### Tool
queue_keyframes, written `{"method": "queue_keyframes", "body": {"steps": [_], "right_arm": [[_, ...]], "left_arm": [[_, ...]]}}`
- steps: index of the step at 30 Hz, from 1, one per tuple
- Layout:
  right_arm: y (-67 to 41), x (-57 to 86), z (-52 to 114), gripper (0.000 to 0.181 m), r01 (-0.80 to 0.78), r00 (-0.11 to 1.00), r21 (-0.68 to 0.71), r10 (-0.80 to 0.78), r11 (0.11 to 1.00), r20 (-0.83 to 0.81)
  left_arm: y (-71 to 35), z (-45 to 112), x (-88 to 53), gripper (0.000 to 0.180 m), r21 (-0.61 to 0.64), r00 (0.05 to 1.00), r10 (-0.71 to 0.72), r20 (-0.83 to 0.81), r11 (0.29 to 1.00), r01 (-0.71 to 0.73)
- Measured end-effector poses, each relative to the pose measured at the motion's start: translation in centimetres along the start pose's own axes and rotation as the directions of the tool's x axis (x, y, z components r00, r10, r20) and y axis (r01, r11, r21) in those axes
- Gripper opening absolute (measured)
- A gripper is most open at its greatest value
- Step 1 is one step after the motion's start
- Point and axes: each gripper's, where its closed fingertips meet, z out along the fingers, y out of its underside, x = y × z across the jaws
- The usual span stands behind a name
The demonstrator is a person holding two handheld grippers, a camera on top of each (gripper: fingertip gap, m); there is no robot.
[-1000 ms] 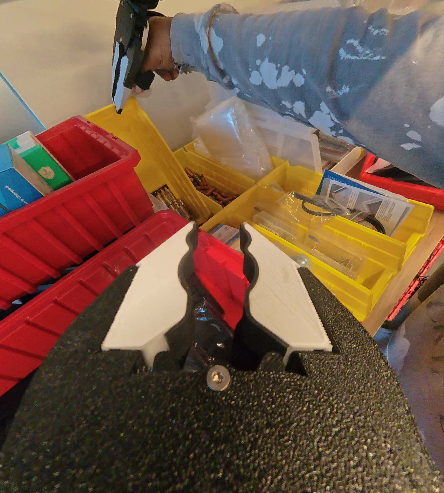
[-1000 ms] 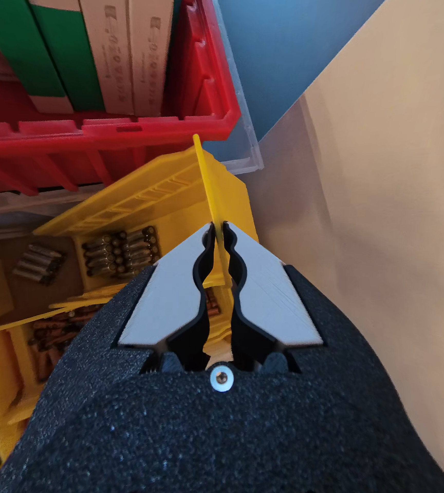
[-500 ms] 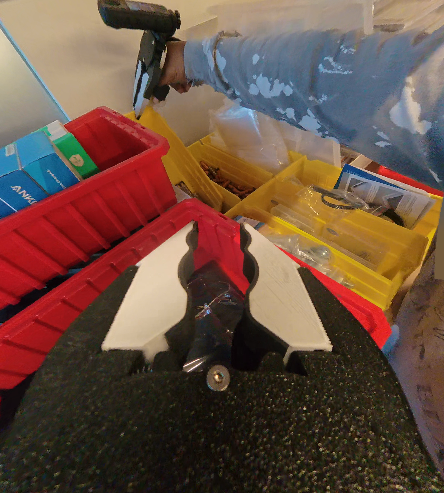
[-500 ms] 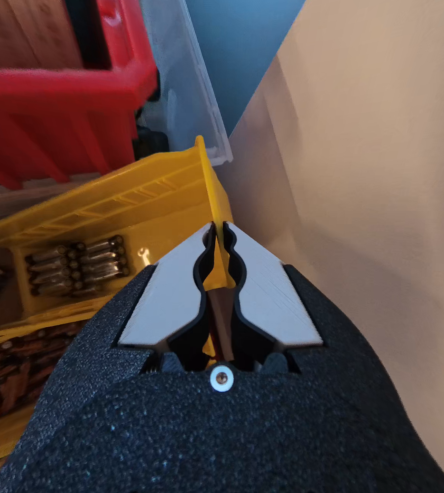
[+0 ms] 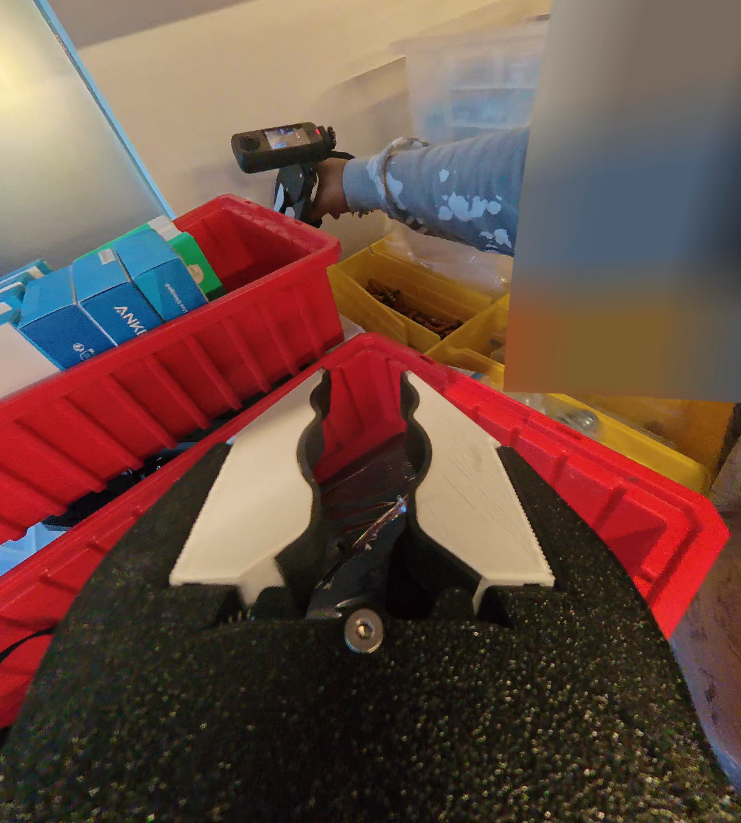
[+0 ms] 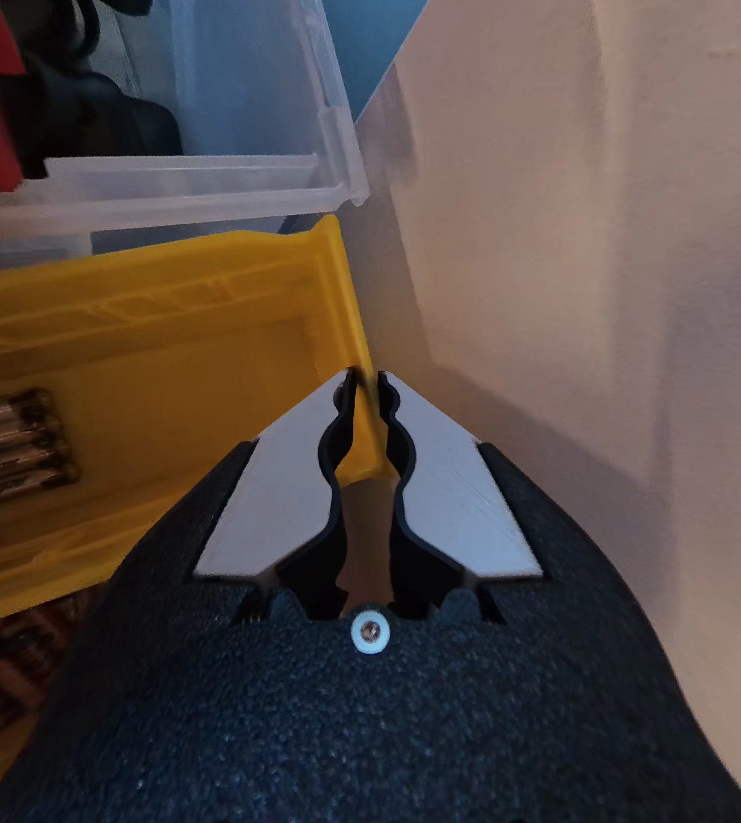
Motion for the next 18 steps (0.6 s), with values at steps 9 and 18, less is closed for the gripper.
{"method": "queue_keyframes", "body": {"steps": [9,18], "right_arm": [[1.4,0.0,2.8,0.011,-0.016,1.000,-0.067,0.015,0.998,-0.005],[2.4,-0.6,5.5,0.012,-0.052,0.998,-0.088,0.054,0.995,0.019]], "left_arm": [[1.1,1.8,-1.1,0.027,-0.082,0.999,0.000,-0.036,0.997,-0.003],[0.5,4.7,-0.1,0.032,-0.107,0.996,0.023,-0.090,0.994,-0.032]]}}
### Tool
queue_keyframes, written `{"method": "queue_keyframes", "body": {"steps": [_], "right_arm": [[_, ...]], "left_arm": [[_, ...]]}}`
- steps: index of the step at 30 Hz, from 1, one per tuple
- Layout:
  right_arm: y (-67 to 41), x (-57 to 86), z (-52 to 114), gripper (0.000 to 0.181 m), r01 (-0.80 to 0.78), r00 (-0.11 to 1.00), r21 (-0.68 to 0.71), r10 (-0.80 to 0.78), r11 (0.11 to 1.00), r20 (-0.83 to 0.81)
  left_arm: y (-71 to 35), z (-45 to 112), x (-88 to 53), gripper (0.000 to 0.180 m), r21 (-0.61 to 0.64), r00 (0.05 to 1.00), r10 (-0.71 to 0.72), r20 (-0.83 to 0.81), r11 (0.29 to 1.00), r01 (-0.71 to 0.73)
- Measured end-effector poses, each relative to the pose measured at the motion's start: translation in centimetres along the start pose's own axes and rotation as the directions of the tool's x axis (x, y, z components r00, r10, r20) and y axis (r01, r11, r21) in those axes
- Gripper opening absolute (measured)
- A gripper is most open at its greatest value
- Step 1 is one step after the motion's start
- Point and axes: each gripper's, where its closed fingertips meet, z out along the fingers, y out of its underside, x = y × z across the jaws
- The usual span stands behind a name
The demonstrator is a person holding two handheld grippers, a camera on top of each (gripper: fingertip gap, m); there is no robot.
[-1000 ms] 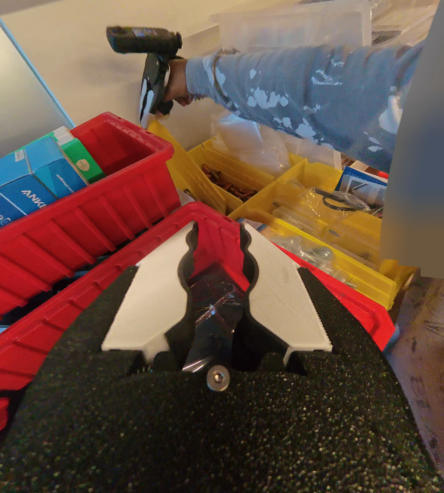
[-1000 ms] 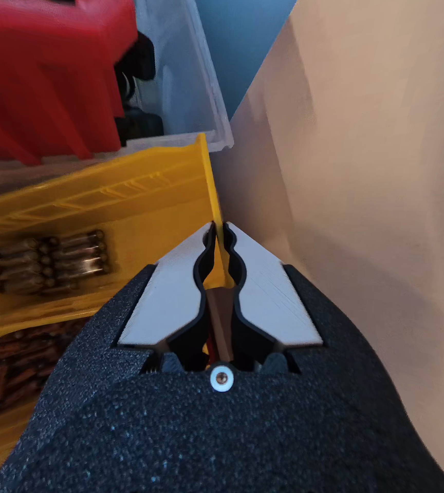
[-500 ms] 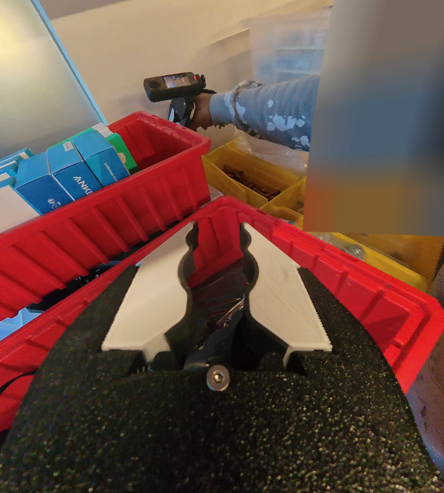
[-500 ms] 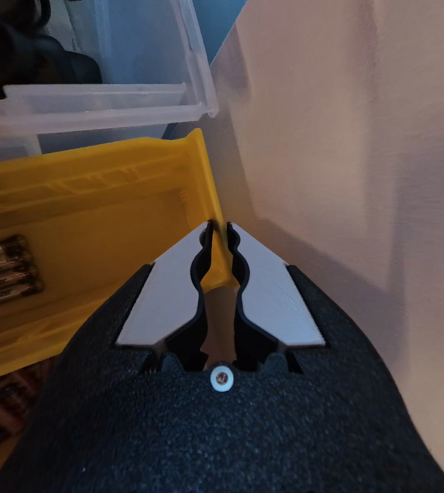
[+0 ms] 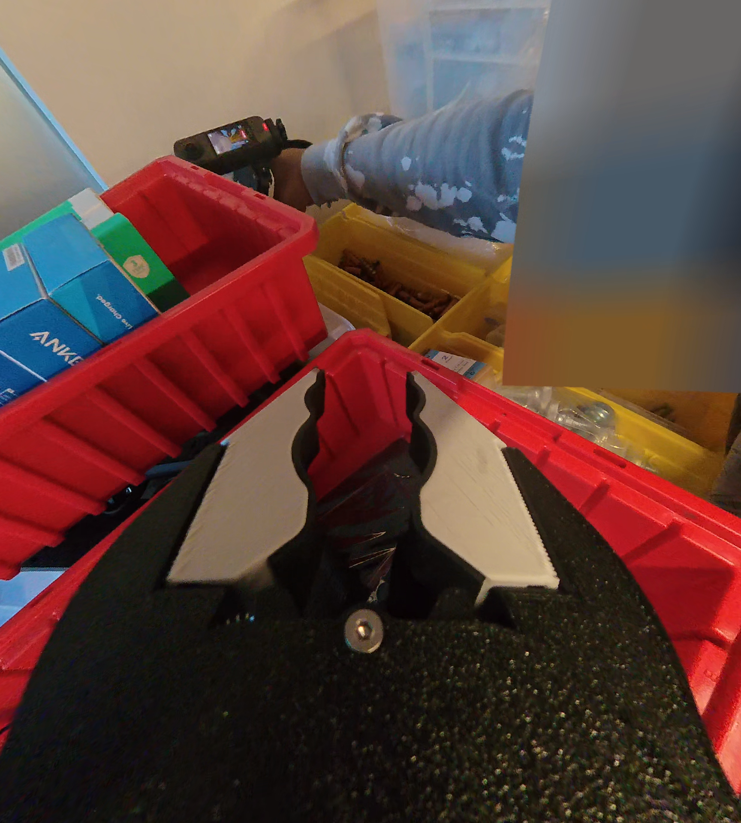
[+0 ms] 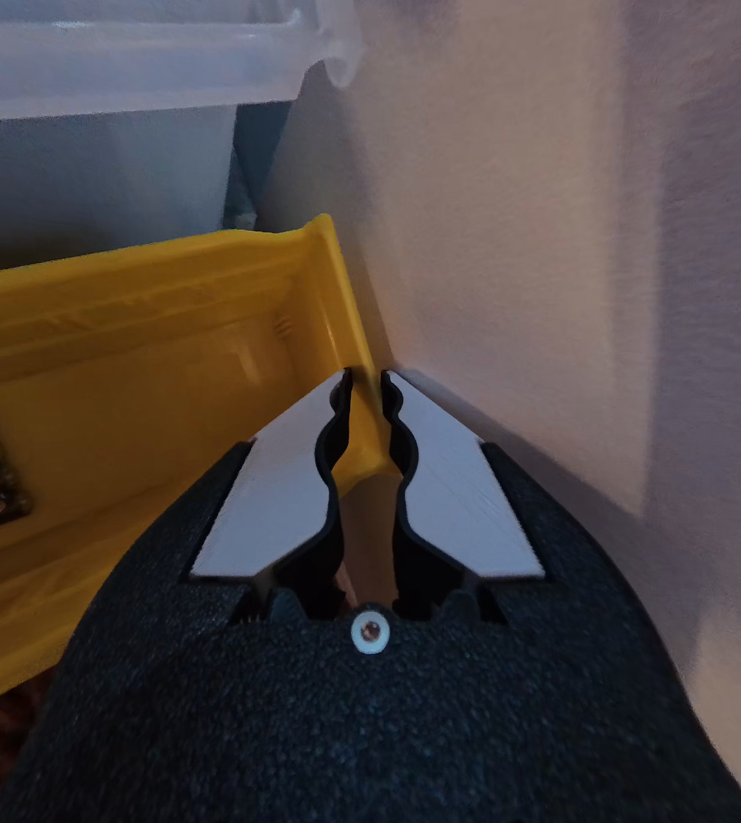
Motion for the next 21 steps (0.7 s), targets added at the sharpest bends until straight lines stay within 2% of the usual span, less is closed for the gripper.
{"method": "queue_keyframes", "body": {"steps": [5,8,12,14,18,21], "right_arm": [[0.0,-0.1,0.1,0.015,0.021,1.000,-0.002,-0.021,1.000,0.002],[-0.5,-0.2,-0.7,0.025,0.039,0.999,0.023,-0.039,0.999,-0.015],[-2.1,-0.2,-3.4,0.041,-0.027,0.999,0.100,0.024,0.995,0.032],[-2.2,-0.4,-5.0,0.042,-0.036,0.997,0.114,0.028,0.993,0.068],[-2.1,-5.2,-9.9,0.047,-0.064,0.942,0.130,0.016,0.989,0.336],[-2.5,-11.3,-14.4,0.044,-0.124,0.842,0.189,0.002,0.974,0.539]], "left_arm": [[0.3,-0.5,-0.3,0.034,-0.001,1.000,-0.007,0.023,1.000,0.007],[0.5,-1.0,-0.4,0.034,0.006,0.999,-0.006,0.033,1.000,0.006],[0.3,-1.6,-0.5,0.034,0.031,0.999,-0.007,0.041,1.000,0.006],[0.1,-2.1,-0.5,0.034,0.049,0.999,0.001,0.043,0.999,-0.003],[-0.3,-3.4,-0.5,0.034,0.094,0.999,0.016,0.051,0.995,-0.021],[-0.4,-4.7,-0.5,0.034,0.134,0.998,0.031,0.051,0.990,-0.038]]}}
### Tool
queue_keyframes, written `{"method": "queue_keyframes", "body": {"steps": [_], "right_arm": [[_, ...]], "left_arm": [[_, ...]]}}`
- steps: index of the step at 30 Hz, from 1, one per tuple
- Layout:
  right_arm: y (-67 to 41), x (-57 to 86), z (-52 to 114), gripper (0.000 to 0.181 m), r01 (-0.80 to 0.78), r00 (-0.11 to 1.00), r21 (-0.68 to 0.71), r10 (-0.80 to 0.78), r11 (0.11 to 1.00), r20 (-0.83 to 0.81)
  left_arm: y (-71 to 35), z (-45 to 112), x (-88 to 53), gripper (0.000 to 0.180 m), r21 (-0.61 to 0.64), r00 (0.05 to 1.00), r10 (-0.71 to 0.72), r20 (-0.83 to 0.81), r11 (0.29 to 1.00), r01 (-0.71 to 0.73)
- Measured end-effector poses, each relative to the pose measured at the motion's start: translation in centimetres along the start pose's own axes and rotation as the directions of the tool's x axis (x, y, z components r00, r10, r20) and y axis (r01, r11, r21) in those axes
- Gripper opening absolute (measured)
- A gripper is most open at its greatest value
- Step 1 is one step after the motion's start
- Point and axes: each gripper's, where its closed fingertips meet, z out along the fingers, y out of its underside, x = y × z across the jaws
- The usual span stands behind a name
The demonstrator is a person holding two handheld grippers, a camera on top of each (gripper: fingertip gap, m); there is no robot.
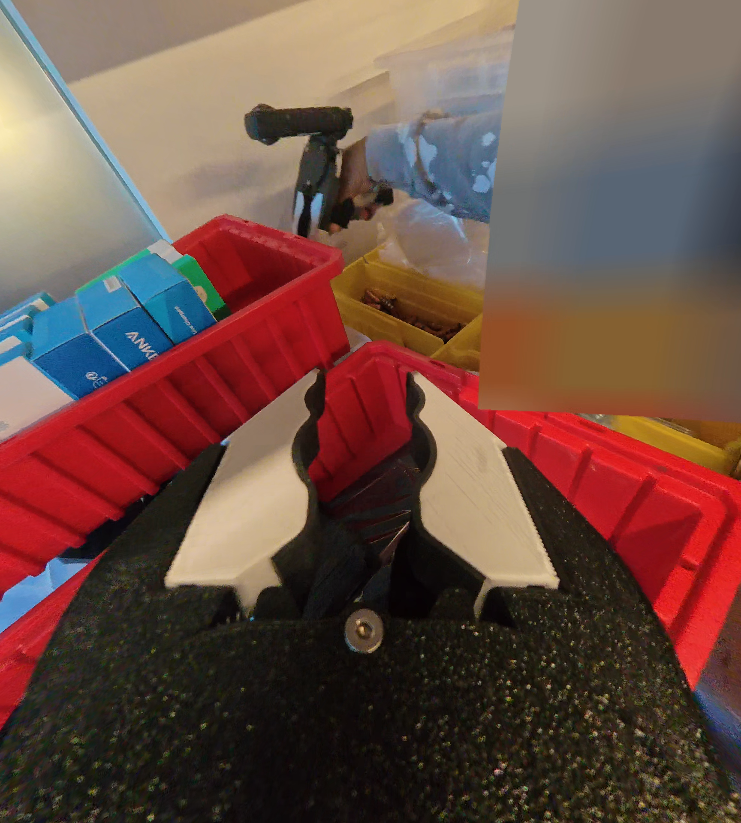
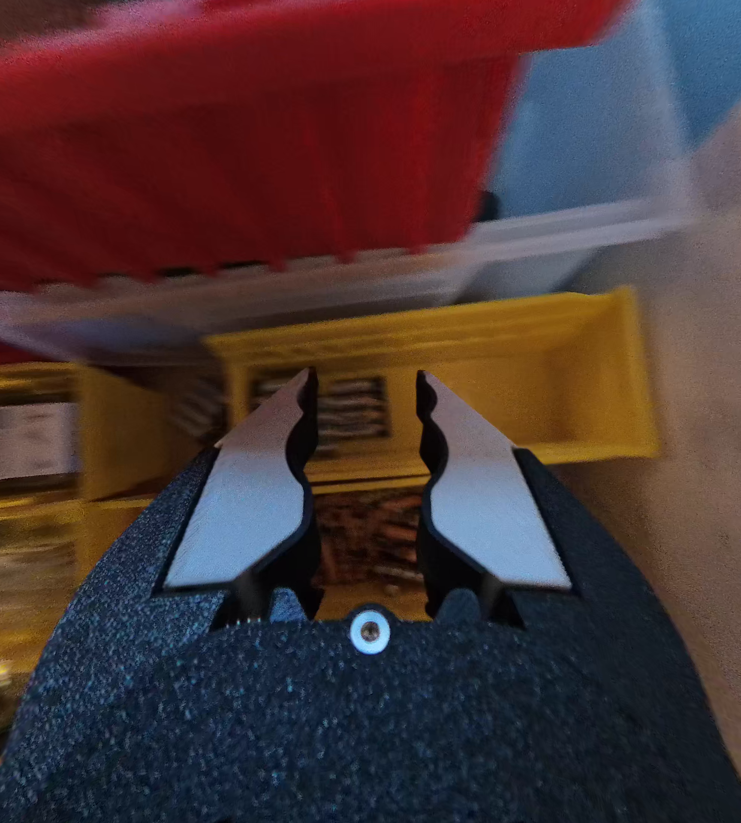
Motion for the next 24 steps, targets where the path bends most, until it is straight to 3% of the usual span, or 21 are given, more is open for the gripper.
{"method": "queue_keyframes", "body": {"steps": [3,7,11,18,24], "right_arm": [[0.6,-7.3,1.2,0.035,0.054,0.992,0.022,-0.057,0.998,0.114],[5.2,-13.2,5.4,0.035,0.156,0.980,-0.200,-0.126,0.967,0.155],[8.5,-15.4,8.8,0.035,0.295,0.954,-0.367,-0.249,0.882,0.169],[9.4,-15.9,8.7,0.042,0.383,0.922,-0.390,-0.324,0.837,0.210],[9.3,-15.5,8.8,0.042,0.526,0.847,-0.454,-0.491,0.719,0.204]], "left_arm": [[0.0,-1.1,-0.3,0.034,0.042,1.000,0.013,-0.003,0.999,-0.013],[-0.3,-2.6,-0.4,0.033,0.116,0.999,0.036,-0.009,0.993,-0.035],[-0.8,-4.3,-0.5,0.034,0.182,0.998,0.056,0.011,0.982,-0.057],[-0.5,-7.5,-0.6,0.033,0.208,0.996,0.056,0.071,0.976,-0.069],[0.4,-8.7,-0.3,0.033,0.196,0.995,0.040,0.088,0.979,-0.057]]}}
